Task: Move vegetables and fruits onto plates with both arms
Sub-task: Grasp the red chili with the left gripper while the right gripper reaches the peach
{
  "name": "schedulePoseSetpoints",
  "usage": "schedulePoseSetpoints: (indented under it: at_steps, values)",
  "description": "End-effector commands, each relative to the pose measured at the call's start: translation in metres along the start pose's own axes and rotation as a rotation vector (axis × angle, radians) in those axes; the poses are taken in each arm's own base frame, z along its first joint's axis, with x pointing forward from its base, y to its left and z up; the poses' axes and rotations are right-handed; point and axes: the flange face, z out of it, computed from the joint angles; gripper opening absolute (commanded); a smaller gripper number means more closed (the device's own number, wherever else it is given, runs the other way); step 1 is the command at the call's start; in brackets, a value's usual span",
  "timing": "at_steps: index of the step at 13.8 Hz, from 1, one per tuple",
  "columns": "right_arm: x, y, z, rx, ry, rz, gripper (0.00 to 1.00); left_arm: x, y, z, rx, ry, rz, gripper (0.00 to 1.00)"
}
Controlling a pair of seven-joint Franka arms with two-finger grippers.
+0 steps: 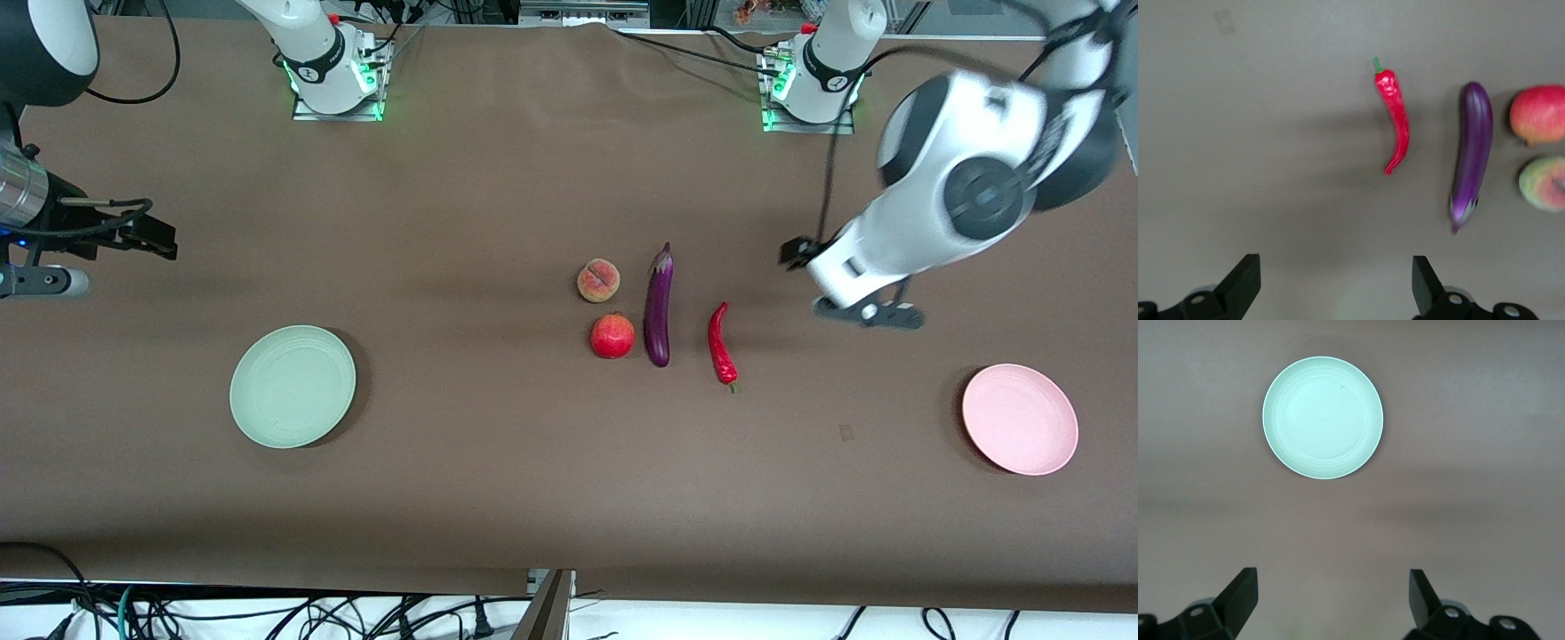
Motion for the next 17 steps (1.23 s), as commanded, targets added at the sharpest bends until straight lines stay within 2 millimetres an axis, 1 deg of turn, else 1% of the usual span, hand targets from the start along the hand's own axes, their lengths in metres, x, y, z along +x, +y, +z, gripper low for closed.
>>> schedulePoseSetpoints:
  at_steps: [1,2,4,5,6,7,8,9,10,11,12,13,14,15,16,17]
  values:
    - [0.008,0.0,0.007,0.028,-0.008,0.009,1.0,0.03,0.013,0.039,-0.027,0.016,-0.083,1.0]
    - [0.009,0.0,0.009,0.028,-0.009,0.009,1.0,0.04,0.021,0.056,-0.032,0.034,-0.12,1.0]
    - [0.015,-0.001,0.02,0.029,-0.027,0.008,1.0,0.061,0.033,0.09,-0.044,0.082,-0.163,1.0]
    - [0.019,-0.003,0.029,0.032,-0.043,0.006,1.0,0.069,0.036,0.105,-0.047,0.102,-0.165,1.0]
    - [0.025,-0.014,0.039,0.031,-0.057,-0.012,1.0,0.076,0.038,0.123,-0.05,0.119,-0.164,1.0]
    - [0.035,-0.03,0.053,0.032,-0.055,-0.031,1.0,0.081,0.039,0.139,-0.059,0.146,-0.165,1.0]
    - [0.045,-0.053,0.064,0.062,-0.029,-0.05,1.0,0.084,0.039,0.157,-0.066,0.168,-0.166,1.0]
    - [0.053,-0.071,0.08,0.104,-0.034,-0.02,1.0,0.085,0.038,0.174,-0.07,0.184,-0.165,1.0]
    - [0.058,-0.089,0.091,0.136,-0.046,0.025,1.0,0.086,0.036,0.188,-0.072,0.194,-0.156,1.0]
    - [0.062,-0.116,0.105,0.155,-0.055,0.039,1.0,0.087,0.038,0.198,-0.076,0.209,-0.154,0.92]
    - [0.064,-0.149,0.119,0.152,-0.066,0.033,1.0,0.085,0.045,0.207,-0.076,0.212,-0.143,0.73]
    - [0.064,-0.18,0.131,0.143,-0.064,0.035,1.0,0.083,0.054,0.215,-0.072,0.206,-0.13,0.6]
    - [0.062,-0.213,0.142,0.137,-0.054,0.053,1.0,0.083,0.055,0.219,-0.071,0.201,-0.129,0.43]
    - [0.058,-0.248,0.153,0.133,-0.046,0.086,1.0,0.083,0.054,0.22,-0.07,0.2,-0.129,0.3]
    - [0.05,-0.287,0.165,0.127,-0.037,0.12,1.0,0.083,0.054,0.22,-0.068,0.199,-0.127,0.2]
    - [0.041,-0.323,0.175,0.125,-0.029,0.15,1.0,0.084,0.053,0.218,-0.068,0.199,-0.129,0.17]
